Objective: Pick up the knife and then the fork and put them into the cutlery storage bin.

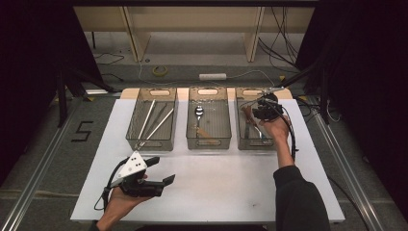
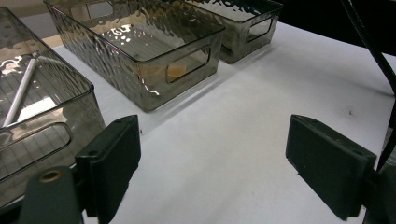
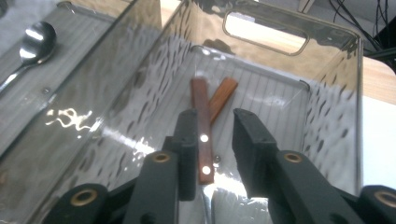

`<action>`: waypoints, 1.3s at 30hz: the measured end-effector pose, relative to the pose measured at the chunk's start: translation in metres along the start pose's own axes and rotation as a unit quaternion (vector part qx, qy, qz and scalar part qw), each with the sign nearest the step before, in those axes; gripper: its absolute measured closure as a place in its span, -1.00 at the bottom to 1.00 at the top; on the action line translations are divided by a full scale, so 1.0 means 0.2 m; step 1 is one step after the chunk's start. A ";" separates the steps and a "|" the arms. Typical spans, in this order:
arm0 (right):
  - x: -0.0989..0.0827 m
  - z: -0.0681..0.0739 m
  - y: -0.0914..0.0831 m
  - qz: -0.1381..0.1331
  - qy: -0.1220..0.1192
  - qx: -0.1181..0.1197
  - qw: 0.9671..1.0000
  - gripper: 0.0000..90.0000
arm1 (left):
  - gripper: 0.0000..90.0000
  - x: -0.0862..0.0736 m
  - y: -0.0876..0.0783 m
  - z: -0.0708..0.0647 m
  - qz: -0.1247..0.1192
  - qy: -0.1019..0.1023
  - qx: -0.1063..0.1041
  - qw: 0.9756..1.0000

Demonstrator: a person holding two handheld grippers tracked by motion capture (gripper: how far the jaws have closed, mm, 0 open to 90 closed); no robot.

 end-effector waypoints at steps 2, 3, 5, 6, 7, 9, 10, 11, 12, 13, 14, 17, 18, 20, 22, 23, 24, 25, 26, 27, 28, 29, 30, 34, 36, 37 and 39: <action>0.01 0.00 -0.01 -0.005 -0.004 0.003 1.000 0.51 | -0.61 0.00 0.00 0.00 0.000 0.000 0.000 1.000; 0.01 0.00 -0.02 -0.006 -0.002 0.007 1.000 0.48 | -0.61 0.00 0.00 0.00 0.000 0.000 0.001 1.000; 0.01 0.01 -0.03 -0.008 0.002 0.016 1.000 0.41 | -0.61 0.00 0.00 0.00 0.000 0.000 0.000 1.000; 0.01 0.01 -0.03 -0.010 0.000 0.021 1.000 0.38 | -0.61 0.00 0.00 0.00 0.000 0.000 0.000 1.000; 0.00 0.03 -0.04 -0.013 0.003 0.032 0.999 0.33 | -0.61 0.00 0.00 0.00 0.000 0.000 0.001 1.000; 0.00 0.04 -0.06 -0.018 0.007 0.041 0.999 0.26 | -0.61 0.00 0.00 0.00 -0.001 -0.001 0.000 1.000; 0.00 0.05 -0.07 -0.021 0.008 0.049 0.999 0.26 | -0.61 0.00 0.00 0.00 -0.001 -0.001 0.000 1.000; -0.01 0.07 -0.08 -0.030 0.006 0.060 0.998 0.24 | -0.61 0.00 0.00 0.00 -0.001 -0.001 0.000 1.000; -0.02 0.08 -0.09 -0.032 0.007 0.067 0.997 0.19 | -0.61 0.00 0.00 0.00 0.000 -0.001 0.000 1.000; -0.03 0.10 -0.10 -0.034 0.007 0.075 0.997 0.13 | -0.61 0.00 0.00 0.00 0.000 -0.001 0.001 1.000; -0.04 0.12 -0.11 -0.039 0.007 0.084 0.996 0.11 | -0.61 0.00 0.00 0.00 0.000 -0.001 0.001 1.000; -0.07 0.17 -0.14 -0.049 -0.002 0.096 0.994 0.04 | -0.61 0.00 -0.01 0.00 0.001 0.000 0.002 1.000; -0.08 0.18 -0.15 -0.051 -0.004 0.100 0.994 0.01 | -0.61 0.00 -0.01 0.00 0.001 0.000 0.002 1.000; -0.11 0.21 -0.18 -0.058 -0.007 0.107 0.993 -0.02 | -0.61 0.00 -0.01 0.00 0.000 -0.001 0.001 1.000; -0.13 0.24 -0.21 -0.065 -0.012 0.122 0.990 -0.04 | -0.61 0.00 -0.01 0.00 0.000 -0.002 0.001 1.000; -0.14 0.26 -0.23 -0.068 -0.016 0.126 0.990 -0.06 | -0.61 0.00 -0.01 0.00 0.000 -0.001 0.001 1.000; -0.15 0.27 -0.24 -0.070 -0.018 0.127 0.989 -0.08 | -0.61 0.00 -0.01 0.00 0.000 -0.003 0.001 1.000; -0.16 0.29 -0.26 -0.073 -0.021 0.129 0.989 -0.09 | -0.61 0.00 -0.01 0.00 0.001 -0.001 0.001 1.000; -0.17 0.30 -0.27 -0.076 -0.023 0.133 0.988 -0.11 | -0.61 0.00 -0.01 0.00 0.001 -0.002 0.001 1.000; -0.18 0.32 -0.29 -0.081 -0.026 0.137 0.987 -0.11 | -0.61 0.00 -0.01 0.00 0.001 -0.002 0.001 1.000; -0.19 0.33 -0.31 -0.090 -0.028 0.137 0.986 -0.12 | -0.61 0.00 -0.01 0.00 0.001 -0.003 0.000 1.000; -0.20 0.34 -0.33 -0.095 -0.030 0.140 0.985 -0.13 | -0.61 0.00 -0.01 0.00 0.000 -0.005 -0.001 1.000; -0.21 0.36 -0.35 -0.098 -0.033 0.147 0.984 -0.14 | -0.61 0.00 -0.01 0.00 0.000 -0.006 -0.001 1.000; -0.27 0.41 -0.42 -0.118 -0.042 0.158 0.980 -0.15 | -0.62 -0.01 -0.02 0.01 0.000 -0.008 0.005 1.000; -0.29 0.42 -0.44 -0.125 -0.044 0.168 0.977 -0.15 | -0.62 -0.01 -0.02 0.02 -0.001 -0.016 0.005 1.000; -0.31 0.43 -0.45 -0.127 -0.046 0.166 0.977 -0.15 | -0.62 -0.01 -0.03 0.02 -0.002 -0.017 0.006 1.000; -0.34 0.44 -0.48 -0.133 -0.045 0.175 0.975 -0.16 | -0.62 -0.01 -0.03 0.02 -0.001 -0.015 0.007 1.000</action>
Point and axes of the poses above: each handheld gripper's, and its own axes: y roughly forward along the jaws, x roughly out of its top, z roughly to its left, the point moved 9 cm from there along y, roughly forward along the jaws, and after that the axes turned 8 degrees about z, right-handed, at the moved point
